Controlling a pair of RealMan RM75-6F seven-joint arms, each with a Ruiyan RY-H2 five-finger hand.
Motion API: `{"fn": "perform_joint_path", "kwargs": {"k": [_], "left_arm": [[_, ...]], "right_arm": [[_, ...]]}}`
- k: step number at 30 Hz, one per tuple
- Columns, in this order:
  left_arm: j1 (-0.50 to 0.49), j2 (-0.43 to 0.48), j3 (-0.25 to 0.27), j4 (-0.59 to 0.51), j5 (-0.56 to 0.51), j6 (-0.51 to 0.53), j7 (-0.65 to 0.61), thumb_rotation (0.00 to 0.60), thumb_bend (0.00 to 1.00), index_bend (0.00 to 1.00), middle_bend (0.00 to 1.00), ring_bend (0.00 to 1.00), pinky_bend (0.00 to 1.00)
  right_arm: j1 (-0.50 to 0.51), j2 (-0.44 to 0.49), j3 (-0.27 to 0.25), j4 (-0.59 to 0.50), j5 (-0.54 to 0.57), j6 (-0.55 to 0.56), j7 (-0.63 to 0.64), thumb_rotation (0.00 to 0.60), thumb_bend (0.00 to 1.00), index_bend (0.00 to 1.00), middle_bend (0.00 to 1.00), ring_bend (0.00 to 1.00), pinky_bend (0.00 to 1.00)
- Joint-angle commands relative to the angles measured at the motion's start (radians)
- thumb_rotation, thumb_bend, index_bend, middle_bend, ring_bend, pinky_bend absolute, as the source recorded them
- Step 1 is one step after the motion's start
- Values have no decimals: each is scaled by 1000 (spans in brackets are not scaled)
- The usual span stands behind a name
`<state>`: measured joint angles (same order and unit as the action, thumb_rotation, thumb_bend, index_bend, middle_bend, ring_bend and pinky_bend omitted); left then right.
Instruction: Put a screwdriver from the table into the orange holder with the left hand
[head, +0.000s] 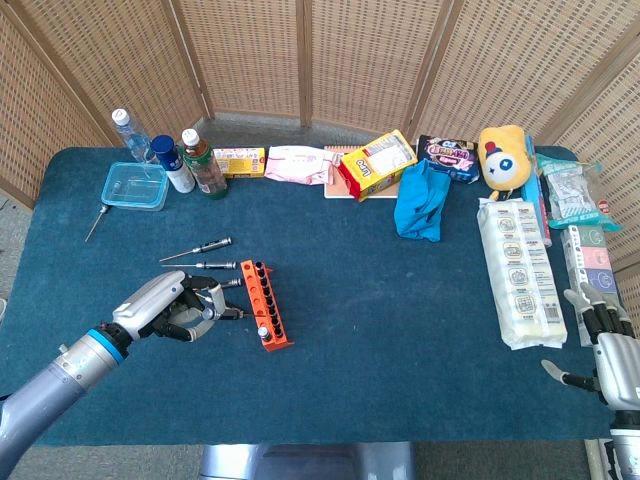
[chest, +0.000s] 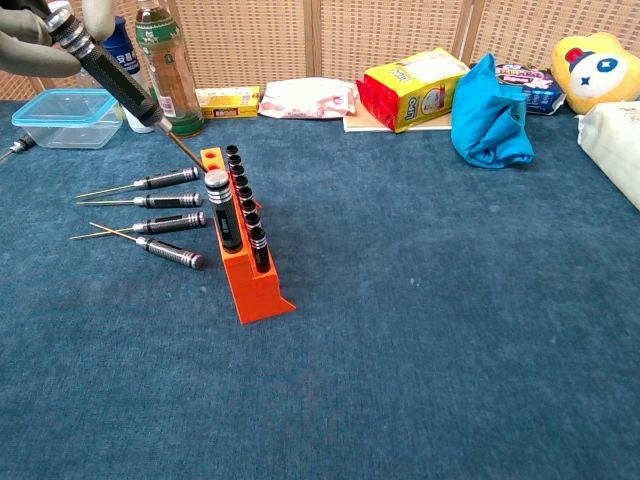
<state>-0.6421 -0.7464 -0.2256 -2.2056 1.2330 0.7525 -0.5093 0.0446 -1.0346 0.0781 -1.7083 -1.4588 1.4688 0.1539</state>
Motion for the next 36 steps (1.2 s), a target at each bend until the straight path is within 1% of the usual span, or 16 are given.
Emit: {"fn": "perform_joint_path", "kwargs": {"k": [1, 8, 12, 20, 28, 36], "left_arm": [[-3, 15, -9, 6, 21, -31, -47, 600, 433, 591, 1000, 1000, 970], [-21, 53, -19, -2, -9, -90, -88, 600, 433, 591, 1000, 1000, 970], [-43, 70, -27, 1, -59, -114, -70, 600, 432, 591, 1000, 1000, 970], [-75, 44, -23, 4, -141, -124, -6, 600, 433, 591, 1000, 1000, 970], [-95, 30, -10, -13, -198, -130, 55, 600, 432, 591, 1000, 1000, 970], [-110, 21, -3, -35, -254, -89, 134, 600, 433, 591, 1000, 1000, 970]], "right_arm": [[0, 0, 0, 0, -1, 0, 1, 600, 93, 127, 43, 56, 6], [0, 0, -1, -1, -2, 0, -2, 600, 94, 127, 43, 56, 6], [1, -1, -1, -1, -2, -1, -4, 600, 93, 127, 43, 56, 6], [1, -1, 0, -1, 1, -1, -3, 600, 93, 127, 43, 56, 6], [1, -1, -1, 0, -1, -1, -1, 600, 93, 127, 43, 56, 6], [0, 2, 0, 0, 0, 0, 3, 600, 94, 127, 43, 57, 6]]}}
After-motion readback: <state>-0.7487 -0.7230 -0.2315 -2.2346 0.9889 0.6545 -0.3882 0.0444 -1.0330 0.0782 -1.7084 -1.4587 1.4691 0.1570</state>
